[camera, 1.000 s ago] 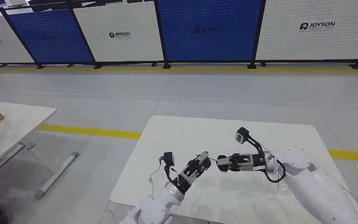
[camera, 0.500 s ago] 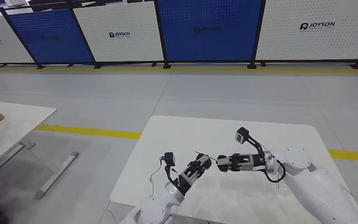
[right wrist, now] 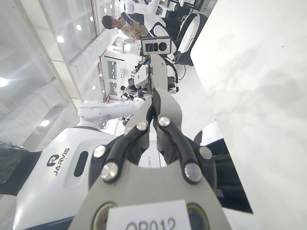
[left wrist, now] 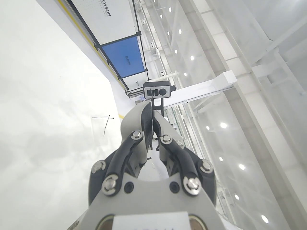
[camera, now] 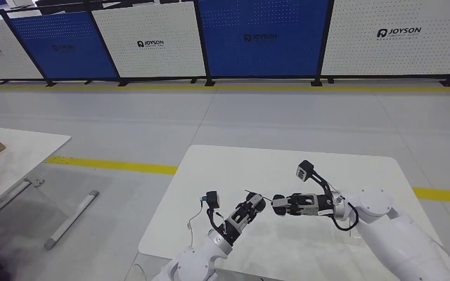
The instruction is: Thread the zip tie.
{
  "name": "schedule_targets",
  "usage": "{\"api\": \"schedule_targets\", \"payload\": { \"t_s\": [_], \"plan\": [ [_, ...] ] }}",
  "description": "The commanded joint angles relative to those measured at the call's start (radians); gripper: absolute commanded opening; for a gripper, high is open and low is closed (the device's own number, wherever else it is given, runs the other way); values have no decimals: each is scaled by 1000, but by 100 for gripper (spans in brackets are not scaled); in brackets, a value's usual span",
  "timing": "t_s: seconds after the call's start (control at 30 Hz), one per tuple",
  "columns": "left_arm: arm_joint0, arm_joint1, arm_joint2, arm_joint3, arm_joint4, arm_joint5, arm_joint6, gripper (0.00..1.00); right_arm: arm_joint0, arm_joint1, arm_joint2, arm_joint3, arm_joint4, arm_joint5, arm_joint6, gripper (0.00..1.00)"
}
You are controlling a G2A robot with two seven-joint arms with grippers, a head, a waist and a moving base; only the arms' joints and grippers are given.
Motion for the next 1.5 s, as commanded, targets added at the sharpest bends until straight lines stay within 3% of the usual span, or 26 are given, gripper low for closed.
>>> {"api": "schedule_targets", "payload": {
  "t_s": [0.0,0.07,0.13,0.23,0.33,0.63,0.93,1.33,1.37,1.43,1.47],
  "plan": [
    [1,0,1,1,6,-1,-1,0,-6,1,8,-7,-8,4,-1,0],
    [1,0,1,0,7,0,-3,0,-10,2,14,-12,-15,8,-1,0],
    [2,0,1,-1,7,0,-8,42,-15,2,20,-17,-21,12,-1,0],
    [3,0,0,-3,7,2,-12,59,-18,1,26,-19,-31,19,1,0],
    [4,0,-1,-4,7,4,-13,49,-20,-1,31,-21,-38,25,3,0],
    [2,-2,-1,-4,8,7,-9,34,-24,-7,43,-23,-55,36,13,0],
    [0,-3,1,1,12,7,-11,5,-29,-13,56,-23,-68,43,18,0],
    [5,-3,-5,-4,14,5,-22,0,-35,-19,69,-28,-84,57,27,0],
    [5,-3,-5,-5,15,5,-22,0,-35,-20,70,-27,-83,59,29,15],
    [6,-3,-5,-5,18,4,-18,0,-37,-22,75,-27,-68,61,32,84],
    [8,-4,-5,-5,18,6,-10,0,-39,-23,78,-26,-60,58,36,100]
  ]
}}
